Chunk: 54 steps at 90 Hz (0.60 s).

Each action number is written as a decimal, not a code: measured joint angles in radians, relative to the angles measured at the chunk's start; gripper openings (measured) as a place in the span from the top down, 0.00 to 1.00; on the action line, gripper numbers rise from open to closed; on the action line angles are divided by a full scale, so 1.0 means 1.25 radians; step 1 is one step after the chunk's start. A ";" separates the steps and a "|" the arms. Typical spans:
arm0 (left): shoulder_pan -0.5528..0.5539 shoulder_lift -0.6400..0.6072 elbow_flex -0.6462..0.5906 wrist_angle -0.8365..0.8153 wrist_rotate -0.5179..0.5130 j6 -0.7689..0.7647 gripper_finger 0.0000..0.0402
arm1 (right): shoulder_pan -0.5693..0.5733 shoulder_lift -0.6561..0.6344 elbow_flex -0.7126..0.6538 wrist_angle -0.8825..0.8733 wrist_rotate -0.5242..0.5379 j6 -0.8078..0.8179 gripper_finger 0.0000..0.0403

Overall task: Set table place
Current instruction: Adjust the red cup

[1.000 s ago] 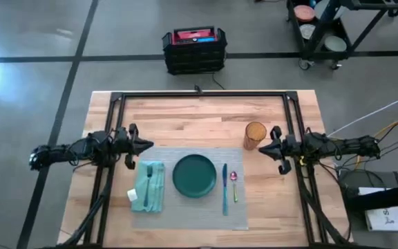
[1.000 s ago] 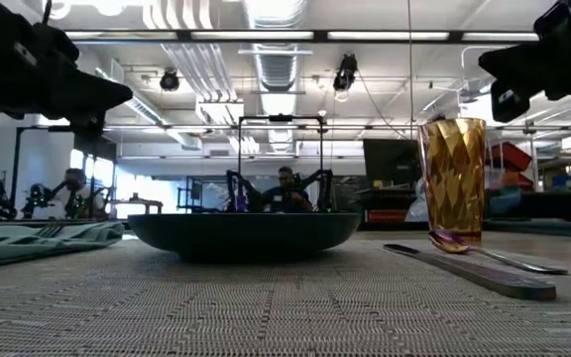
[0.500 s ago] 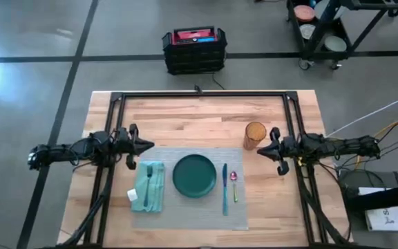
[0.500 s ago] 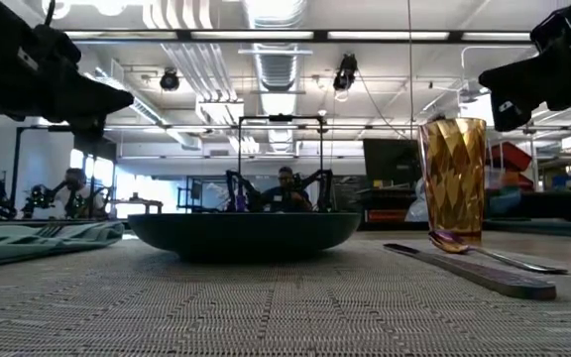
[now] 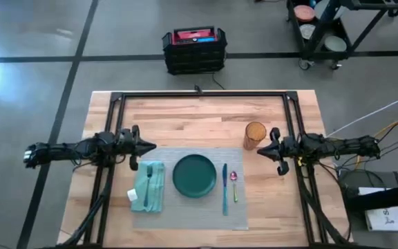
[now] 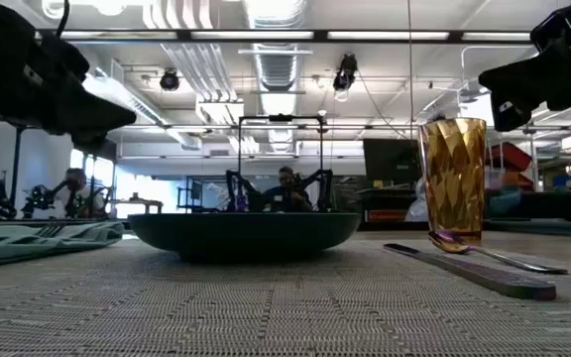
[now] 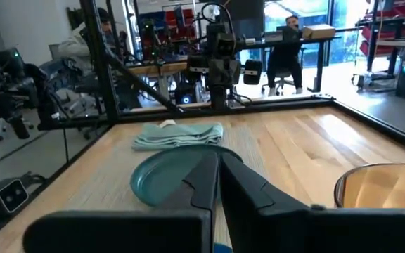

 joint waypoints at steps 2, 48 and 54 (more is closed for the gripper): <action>0.000 0.003 0.000 0.000 0.000 0.000 1.00 | 0.000 0.000 0.000 0.000 0.000 0.000 0.99; 0.000 0.072 0.000 0.000 -0.001 0.000 1.00 | 0.000 0.000 0.000 0.001 0.000 0.000 0.99; 0.000 0.079 0.000 0.000 -0.001 0.000 0.99 | 0.000 0.000 0.000 0.001 0.000 0.000 0.99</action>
